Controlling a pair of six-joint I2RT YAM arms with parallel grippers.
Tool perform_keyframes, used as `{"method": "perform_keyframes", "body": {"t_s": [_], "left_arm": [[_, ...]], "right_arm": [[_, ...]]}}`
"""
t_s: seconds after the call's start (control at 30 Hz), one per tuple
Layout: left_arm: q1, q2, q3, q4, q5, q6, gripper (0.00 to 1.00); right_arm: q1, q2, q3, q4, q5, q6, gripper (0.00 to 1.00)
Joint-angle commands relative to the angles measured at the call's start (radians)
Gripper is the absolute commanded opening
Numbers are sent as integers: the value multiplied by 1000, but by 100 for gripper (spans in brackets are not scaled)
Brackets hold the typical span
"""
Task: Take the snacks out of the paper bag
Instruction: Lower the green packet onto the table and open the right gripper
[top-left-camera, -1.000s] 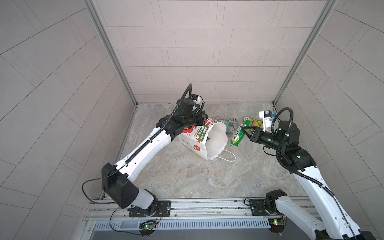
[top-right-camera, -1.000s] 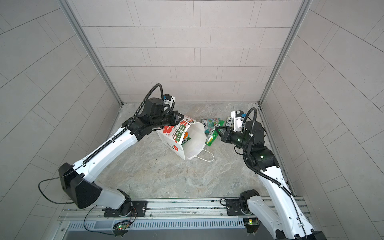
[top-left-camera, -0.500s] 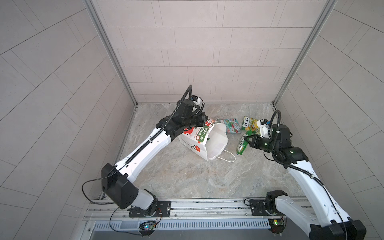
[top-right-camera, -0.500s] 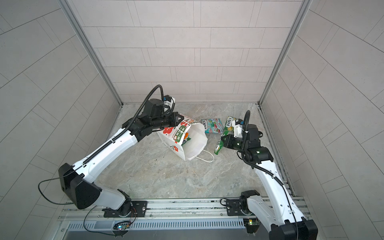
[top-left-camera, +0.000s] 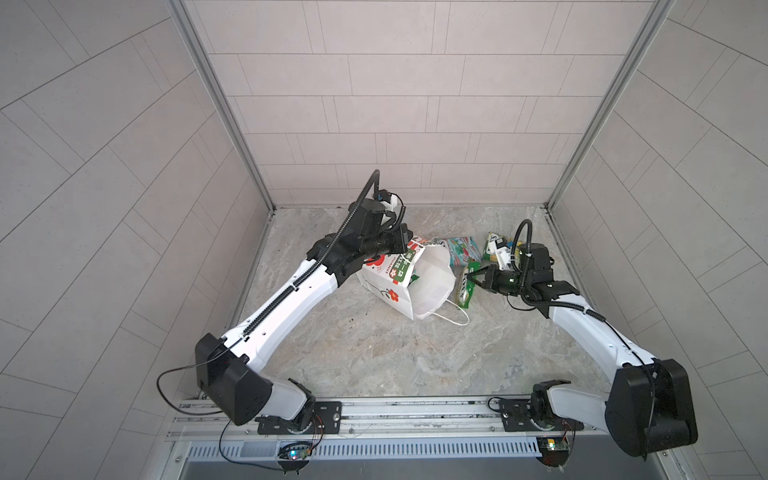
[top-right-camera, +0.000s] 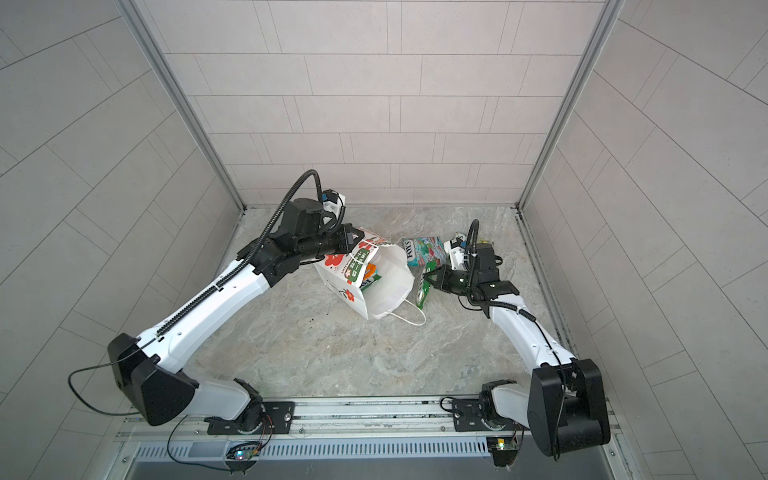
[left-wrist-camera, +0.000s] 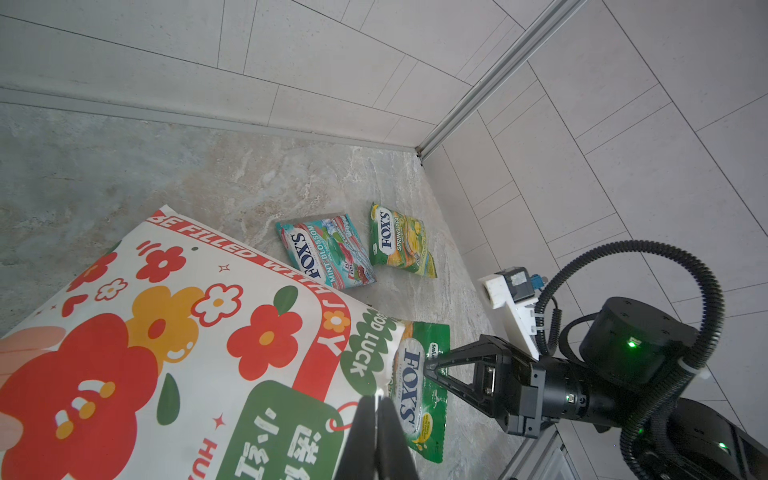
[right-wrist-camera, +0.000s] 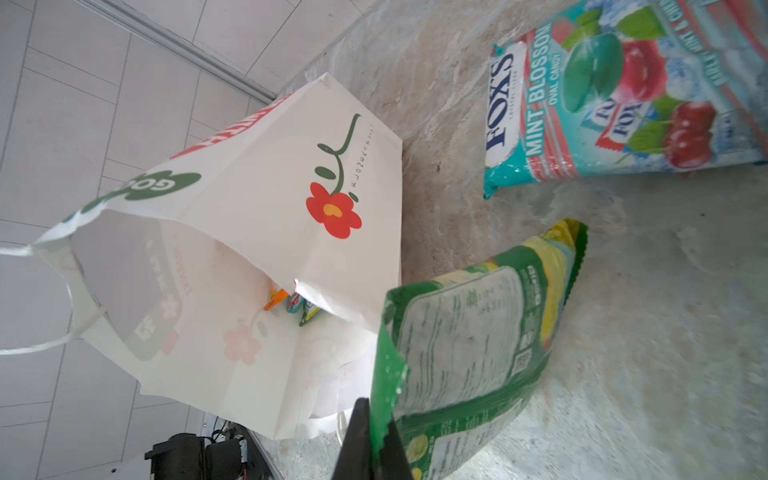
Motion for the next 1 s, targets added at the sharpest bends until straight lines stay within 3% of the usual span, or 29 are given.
{"method": "perform_keyframes", "body": {"t_s": [0.0, 0.1, 0.33, 0.63, 0.77, 0.97], "left_arm": [[-3, -37, -12, 7, -19, 17, 0], [-2, -39, -13, 5, -19, 18, 0], [-2, -39, -10, 3, -18, 19, 0], [-2, -33, -4, 0, -12, 20, 0], [-2, -28, 1, 3, -6, 17, 0], [-2, -17, 8, 4, 2, 14, 0]], "right_arm": [[10, 29, 3, 204, -97, 84, 0], [9, 71, -8, 228, -116, 87, 0], [-15, 155, 1, 44, -70, -79, 0], [-28, 172, 50, -231, 143, -290, 0], [-29, 192, 85, -296, 237, -350, 0], [-28, 260, 152, -338, 289, -378, 0]]}}
